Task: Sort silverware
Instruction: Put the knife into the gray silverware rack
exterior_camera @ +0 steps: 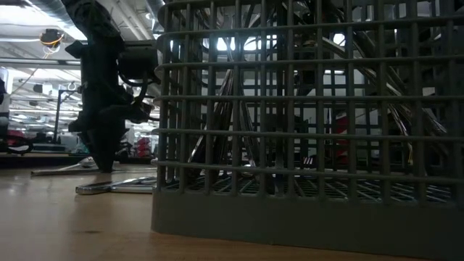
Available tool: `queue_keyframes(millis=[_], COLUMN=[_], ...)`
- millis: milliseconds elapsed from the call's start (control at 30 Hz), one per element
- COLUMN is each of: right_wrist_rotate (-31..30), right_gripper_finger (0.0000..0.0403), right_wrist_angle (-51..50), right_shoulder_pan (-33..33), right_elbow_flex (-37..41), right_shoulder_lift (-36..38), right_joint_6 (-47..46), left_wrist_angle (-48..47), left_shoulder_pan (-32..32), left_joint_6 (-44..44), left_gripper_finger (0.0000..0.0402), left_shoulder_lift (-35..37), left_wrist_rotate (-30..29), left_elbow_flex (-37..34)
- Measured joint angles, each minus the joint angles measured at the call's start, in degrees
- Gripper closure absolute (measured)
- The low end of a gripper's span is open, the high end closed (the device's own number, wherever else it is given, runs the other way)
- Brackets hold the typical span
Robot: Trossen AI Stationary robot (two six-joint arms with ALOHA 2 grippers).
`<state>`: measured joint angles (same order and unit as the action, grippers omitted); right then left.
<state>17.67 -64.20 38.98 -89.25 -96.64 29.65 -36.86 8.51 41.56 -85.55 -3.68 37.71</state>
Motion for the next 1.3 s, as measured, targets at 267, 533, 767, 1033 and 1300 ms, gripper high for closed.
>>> queue_keyframes(millis=[267,533,767,1033,1300], right_wrist_rotate=[0.0,0.0,0.0,0.0,0.0], right_gripper_finger=[0.0311,0.0311,0.0311,0.0311,0.0311], right_wrist_angle=[0.0,-0.3,-0.3,-0.3,-0.3], right_shoulder_pan=[0.0,0.0,0.0,0.0,0.0], right_elbow_flex=[0.0,0.0,0.0,0.0,0.0], right_shoulder_lift=[0.0,0.0,0.0,0.0,0.0], right_joint_6=[0.1,0.2,0.2,0.2,0.2], left_wrist_angle=[-0.4,0.0,0.1,0.1,0.3], left_shoulder_pan=[0.1,0.1,0.1,0.1,0.0], left_joint_6=[-2.8,-4.6,-4.5,-4.4,-8.5], left_gripper_finger=[0.0380,0.0391,0.0400,0.0392,0.0380], left_shoulder_lift=[-0.3,-0.3,-0.3,-0.2,-0.2], left_wrist_rotate=[2.1,3.4,3.6,3.6,3.5], left_elbow_flex=[3.0,5.0,5.2,5.3,5.4])
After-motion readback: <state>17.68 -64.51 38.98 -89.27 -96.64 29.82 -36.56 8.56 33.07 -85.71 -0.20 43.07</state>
